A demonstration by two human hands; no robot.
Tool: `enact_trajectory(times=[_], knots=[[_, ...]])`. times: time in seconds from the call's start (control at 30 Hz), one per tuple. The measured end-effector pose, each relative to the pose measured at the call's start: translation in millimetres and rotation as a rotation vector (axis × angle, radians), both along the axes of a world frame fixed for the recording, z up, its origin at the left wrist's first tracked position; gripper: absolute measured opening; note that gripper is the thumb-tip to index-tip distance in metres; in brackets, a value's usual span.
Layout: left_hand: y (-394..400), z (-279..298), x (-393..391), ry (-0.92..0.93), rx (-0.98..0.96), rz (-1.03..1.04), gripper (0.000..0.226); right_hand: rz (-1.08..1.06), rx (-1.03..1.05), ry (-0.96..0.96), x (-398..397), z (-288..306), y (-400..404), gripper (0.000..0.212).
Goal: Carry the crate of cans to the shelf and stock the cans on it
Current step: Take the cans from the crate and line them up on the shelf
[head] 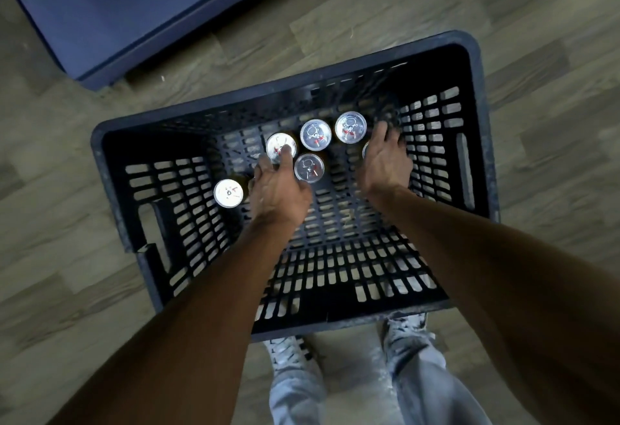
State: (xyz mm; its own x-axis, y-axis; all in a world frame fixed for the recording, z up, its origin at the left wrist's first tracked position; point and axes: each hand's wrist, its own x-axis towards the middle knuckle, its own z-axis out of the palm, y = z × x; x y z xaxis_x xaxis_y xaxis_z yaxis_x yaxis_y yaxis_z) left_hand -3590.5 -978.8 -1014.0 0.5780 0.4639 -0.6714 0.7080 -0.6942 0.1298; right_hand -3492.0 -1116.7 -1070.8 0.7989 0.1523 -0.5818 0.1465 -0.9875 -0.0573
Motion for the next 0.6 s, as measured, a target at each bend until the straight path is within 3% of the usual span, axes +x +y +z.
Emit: enact_trajectory(times=[0.1, 0.27, 0.4, 0.6], knots=[[9.0, -4.8, 11.8, -0.046, 0.037, -0.056, 0.065, -0.028, -0.034, 0.085, 4.1, -2.7, -7.1, 0.085], [19.6, -11.8, 12.9, -0.038, 0.063, -0.047, 0.064, -0.011, -0.009, -0.001, -8.2, 2.5, -14.4, 0.044], [5.4, -1.2, 2.3, -0.01, 0.068, -0.053, 0.059, 0.018, 0.0, 0.11, -35.7, 22.6, -19.1, 0.043], [-17.9, 25.9, 3.0, -0.003, 0.016, -0.038, 0.065, -0.19, 0.171, 0.189, -43.8, 60.5, -8.0, 0.033]])
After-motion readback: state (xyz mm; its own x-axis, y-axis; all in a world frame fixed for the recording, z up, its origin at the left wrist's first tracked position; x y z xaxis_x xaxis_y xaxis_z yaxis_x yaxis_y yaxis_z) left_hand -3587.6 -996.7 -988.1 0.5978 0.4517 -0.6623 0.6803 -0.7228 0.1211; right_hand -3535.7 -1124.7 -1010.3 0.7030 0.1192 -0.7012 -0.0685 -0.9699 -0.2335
